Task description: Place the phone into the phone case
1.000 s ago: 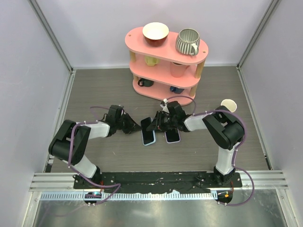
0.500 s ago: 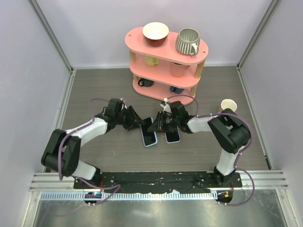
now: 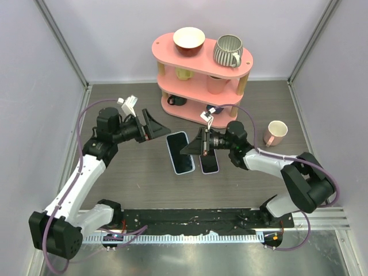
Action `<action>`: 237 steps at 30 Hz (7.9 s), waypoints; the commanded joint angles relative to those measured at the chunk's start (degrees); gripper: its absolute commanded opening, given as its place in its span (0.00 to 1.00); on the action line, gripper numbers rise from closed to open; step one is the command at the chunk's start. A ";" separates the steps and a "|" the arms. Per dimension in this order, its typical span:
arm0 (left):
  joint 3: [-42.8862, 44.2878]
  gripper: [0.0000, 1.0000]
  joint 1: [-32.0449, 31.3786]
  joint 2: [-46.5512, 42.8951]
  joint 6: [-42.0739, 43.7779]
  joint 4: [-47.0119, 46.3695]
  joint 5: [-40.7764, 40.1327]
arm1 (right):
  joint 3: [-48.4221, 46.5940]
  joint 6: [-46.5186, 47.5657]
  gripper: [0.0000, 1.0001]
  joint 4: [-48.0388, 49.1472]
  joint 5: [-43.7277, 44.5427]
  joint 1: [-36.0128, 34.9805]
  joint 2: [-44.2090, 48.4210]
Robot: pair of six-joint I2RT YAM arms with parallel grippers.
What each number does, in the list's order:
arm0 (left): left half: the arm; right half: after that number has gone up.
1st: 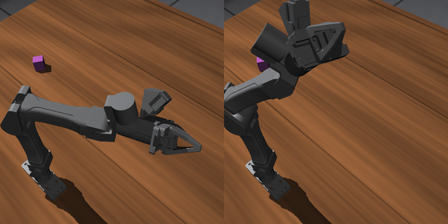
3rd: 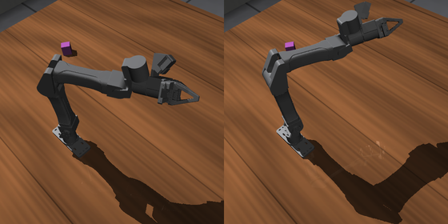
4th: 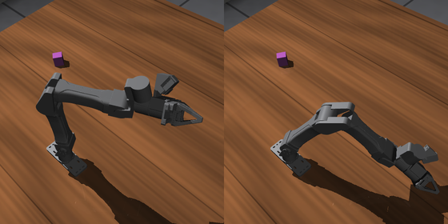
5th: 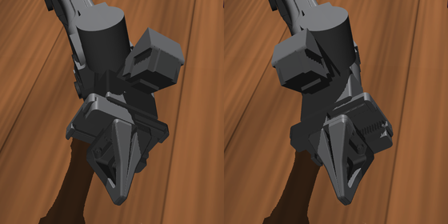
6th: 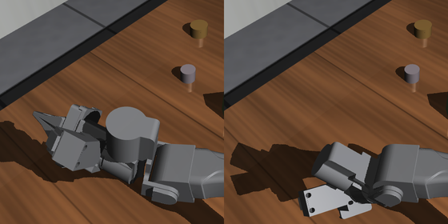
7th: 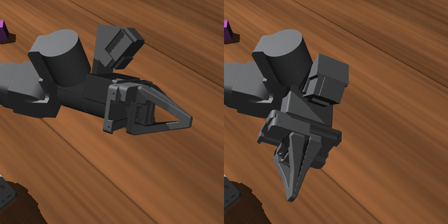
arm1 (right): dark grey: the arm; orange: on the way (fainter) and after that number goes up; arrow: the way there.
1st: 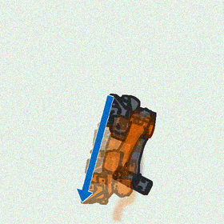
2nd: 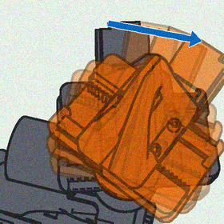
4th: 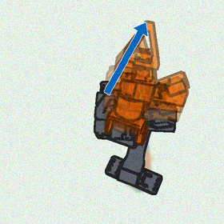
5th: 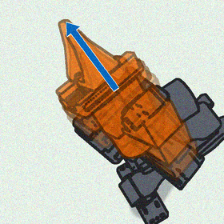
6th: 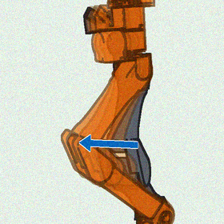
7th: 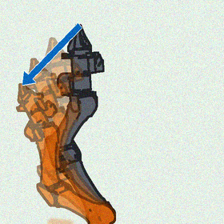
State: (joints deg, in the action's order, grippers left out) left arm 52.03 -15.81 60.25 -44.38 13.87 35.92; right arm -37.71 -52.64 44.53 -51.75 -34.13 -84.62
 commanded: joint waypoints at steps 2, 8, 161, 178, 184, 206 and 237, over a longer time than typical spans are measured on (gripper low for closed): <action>-5.61 0.97 0.08 -4.78 0.97 -7.71 14.08 | 3.61 -7.99 0.01 24.44 -5.38 -0.06 4.20; -11.59 0.89 0.08 -4.09 -9.37 -21.66 20.05 | 4.41 -21.00 0.01 42.28 -6.79 -0.06 1.48; -22.32 0.00 -5.54 0.04 -11.96 -27.76 24.64 | -7.55 -3.43 0.32 2.49 9.03 -0.85 2.17; -21.45 0.00 -5.54 3.38 -13.28 -24.77 19.01 | -13.43 12.64 0.59 -32.25 23.25 -0.85 7.36; -17.07 0.00 -5.37 9.26 -5.38 -14.94 13.39 | -13.35 14.85 0.81 -42.06 38.90 -0.41 12.71; -3.87 0.10 -0.18 32.30 10.19 8.45 4.78 | -18.18 22.14 0.87 -57.89 47.35 -0.32 20.89; -3.15 0.99 2.01 -17.00 10.99 7.67 -1.56 | -20.56 23.37 1.00 -79.43 67.13 -0.32 36.54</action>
State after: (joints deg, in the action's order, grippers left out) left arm 53.69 -13.89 47.11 -31.48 27.92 32.23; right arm -57.01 -31.11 -36.12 13.78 -34.48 -50.72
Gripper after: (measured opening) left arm 0.996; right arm 0.996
